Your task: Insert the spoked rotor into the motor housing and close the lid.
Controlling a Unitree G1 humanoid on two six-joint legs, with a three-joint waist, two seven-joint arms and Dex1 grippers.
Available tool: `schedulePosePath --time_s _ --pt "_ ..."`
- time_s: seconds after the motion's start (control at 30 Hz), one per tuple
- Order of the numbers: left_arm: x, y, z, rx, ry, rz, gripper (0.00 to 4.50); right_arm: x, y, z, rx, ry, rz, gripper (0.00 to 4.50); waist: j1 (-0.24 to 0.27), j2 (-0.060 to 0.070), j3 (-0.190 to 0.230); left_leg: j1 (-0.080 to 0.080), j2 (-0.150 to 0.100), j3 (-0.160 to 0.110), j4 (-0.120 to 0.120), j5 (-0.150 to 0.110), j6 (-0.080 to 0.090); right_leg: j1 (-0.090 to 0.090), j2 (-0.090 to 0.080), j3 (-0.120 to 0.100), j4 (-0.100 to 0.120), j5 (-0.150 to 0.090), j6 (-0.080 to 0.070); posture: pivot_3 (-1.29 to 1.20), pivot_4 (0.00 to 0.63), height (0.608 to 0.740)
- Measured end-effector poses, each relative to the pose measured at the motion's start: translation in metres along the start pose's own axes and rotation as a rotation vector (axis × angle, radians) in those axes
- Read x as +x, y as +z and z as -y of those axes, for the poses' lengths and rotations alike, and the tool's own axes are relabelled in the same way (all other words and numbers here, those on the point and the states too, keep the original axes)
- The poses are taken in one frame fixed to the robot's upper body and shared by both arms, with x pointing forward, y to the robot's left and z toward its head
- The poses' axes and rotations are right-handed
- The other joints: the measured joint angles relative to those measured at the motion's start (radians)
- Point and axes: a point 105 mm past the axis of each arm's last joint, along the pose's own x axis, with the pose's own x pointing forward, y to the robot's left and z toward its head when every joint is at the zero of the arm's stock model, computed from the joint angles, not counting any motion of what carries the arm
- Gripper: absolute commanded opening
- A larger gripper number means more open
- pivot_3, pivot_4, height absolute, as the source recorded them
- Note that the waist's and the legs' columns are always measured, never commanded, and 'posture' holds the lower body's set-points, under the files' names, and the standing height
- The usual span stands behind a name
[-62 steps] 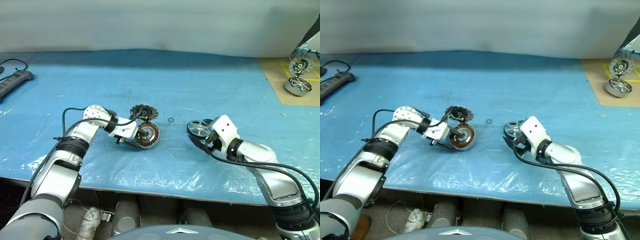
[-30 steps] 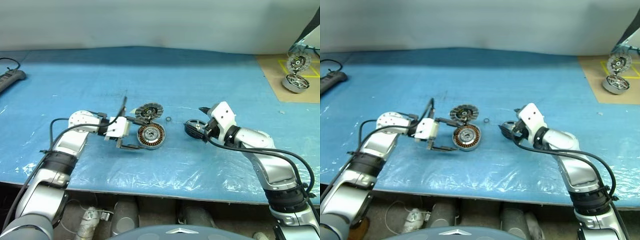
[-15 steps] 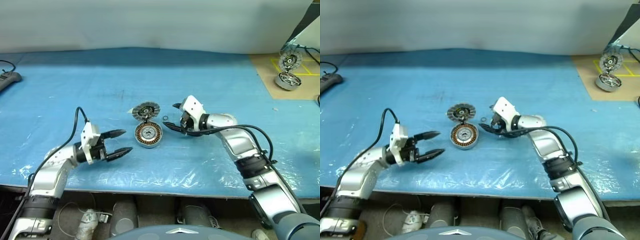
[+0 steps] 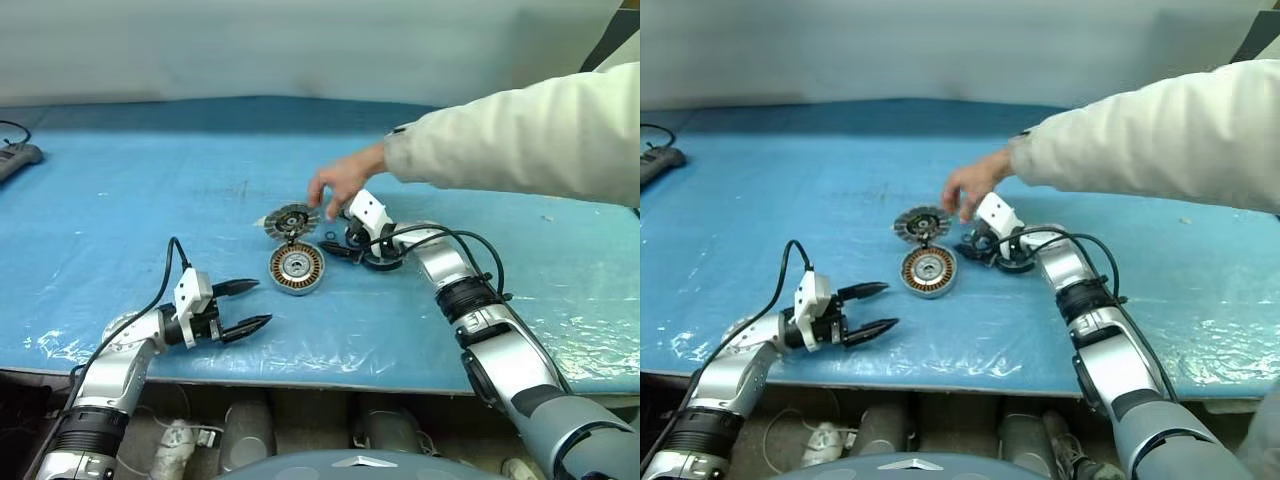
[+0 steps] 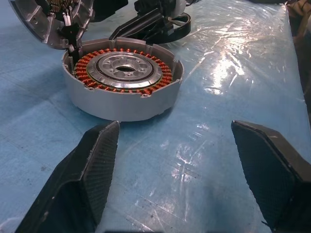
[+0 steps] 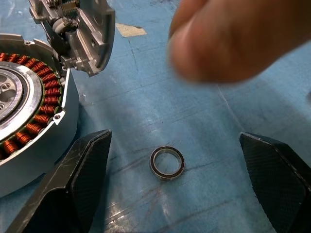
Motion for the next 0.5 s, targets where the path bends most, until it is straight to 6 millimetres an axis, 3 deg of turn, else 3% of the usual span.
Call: schedulePosePath --time_s 0.5 --pt "0.017 0.012 -0.008 0.034 -0.069 -0.006 3.91 -0.011 -0.002 -0.005 -0.005 -0.001 0.006 4.5 0.002 0.0 0.0 -0.001 0.0 0.0 0.0 0.0 0.0 -0.001 0.0 -0.001 -0.001 0.0 0.0 0.0 0.15 0.74"
